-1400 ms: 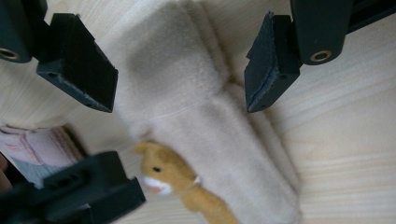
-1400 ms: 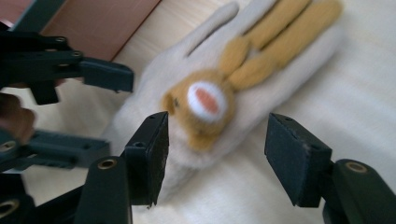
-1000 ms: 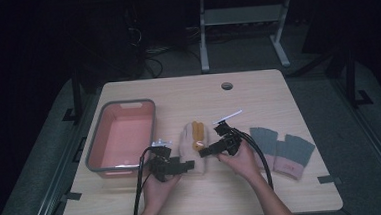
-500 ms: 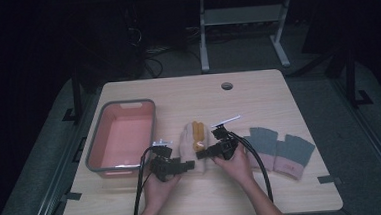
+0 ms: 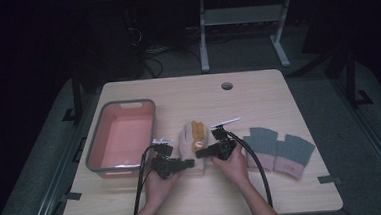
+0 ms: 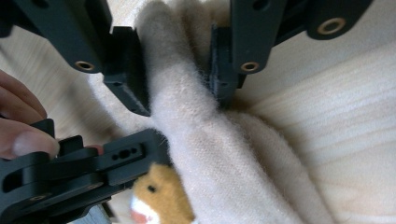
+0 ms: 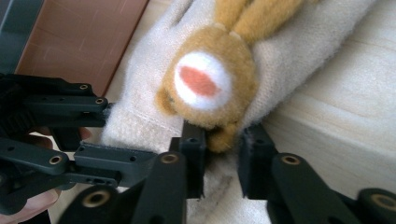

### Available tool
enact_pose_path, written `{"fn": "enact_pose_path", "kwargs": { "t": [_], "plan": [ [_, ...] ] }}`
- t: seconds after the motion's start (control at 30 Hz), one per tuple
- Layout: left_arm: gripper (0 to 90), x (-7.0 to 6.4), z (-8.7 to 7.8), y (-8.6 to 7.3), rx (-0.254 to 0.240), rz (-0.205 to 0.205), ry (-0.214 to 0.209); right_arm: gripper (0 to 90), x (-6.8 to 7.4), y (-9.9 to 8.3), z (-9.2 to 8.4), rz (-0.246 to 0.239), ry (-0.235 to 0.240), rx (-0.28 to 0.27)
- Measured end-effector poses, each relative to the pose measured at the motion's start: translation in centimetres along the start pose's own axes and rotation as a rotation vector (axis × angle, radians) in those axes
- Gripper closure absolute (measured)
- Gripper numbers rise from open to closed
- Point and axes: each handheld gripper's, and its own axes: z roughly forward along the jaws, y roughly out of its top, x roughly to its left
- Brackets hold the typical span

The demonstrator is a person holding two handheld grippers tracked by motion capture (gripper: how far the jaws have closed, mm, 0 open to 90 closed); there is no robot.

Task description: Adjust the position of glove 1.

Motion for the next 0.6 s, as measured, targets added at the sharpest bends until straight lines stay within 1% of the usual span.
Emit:
{"fn": "enact_pose_path", "kwargs": {
  "t": [0.03, 0.07, 0.13, 0.17, 0.23, 0.27, 0.5, 0.57, 0.6],
  "plan": [
    [63.5, 0.0, 0.0, 0.1, 0.000, 0.001, -0.001, 77.3, 0.0, 0.0, 0.0, 0.000, 0.000, 0.000],
    [64.9, 0.0, 0.0, 0.1, 0.000, -0.001, -0.005, 79.9, 0.0, 0.0, 0.0, 0.002, -0.002, 0.000],
    [65.3, 0.2, 0.1, 0.2, 0.002, -0.014, -0.019, 80.6, 0.0, 0.0, -0.1, 0.001, -0.005, 0.000],
    [66.1, 0.3, 0.1, 0.2, -0.001, -0.021, -0.028, 82.0, 0.0, 0.0, -0.2, 0.004, 0.007, -0.001],
    [66.2, 0.4, 0.1, 0.2, -0.003, -0.024, -0.035, 82.3, -0.1, 0.0, -0.2, -0.002, 0.010, -0.004],
    [66.4, 0.4, 0.1, 0.2, -0.006, -0.027, -0.043, 82.8, -0.2, 0.0, -0.4, 0.009, 0.018, -0.001],
    [67.3, 0.3, 0.3, 0.3, -0.021, -0.039, -0.069, 83.3, -0.4, 0.0, -1.0, 0.011, 0.033, -0.012],
    [67.7, 0.2, 0.3, 0.3, -0.023, -0.042, -0.085, 83.4, -0.5, 0.0, -1.4, 0.014, 0.036, -0.015],
    [68.0, 0.0, 0.3, 0.4, -0.025, -0.045, -0.093, 83.5, -0.5, -0.1, -1.7, 0.009, 0.039, -0.026]
  ]
}}
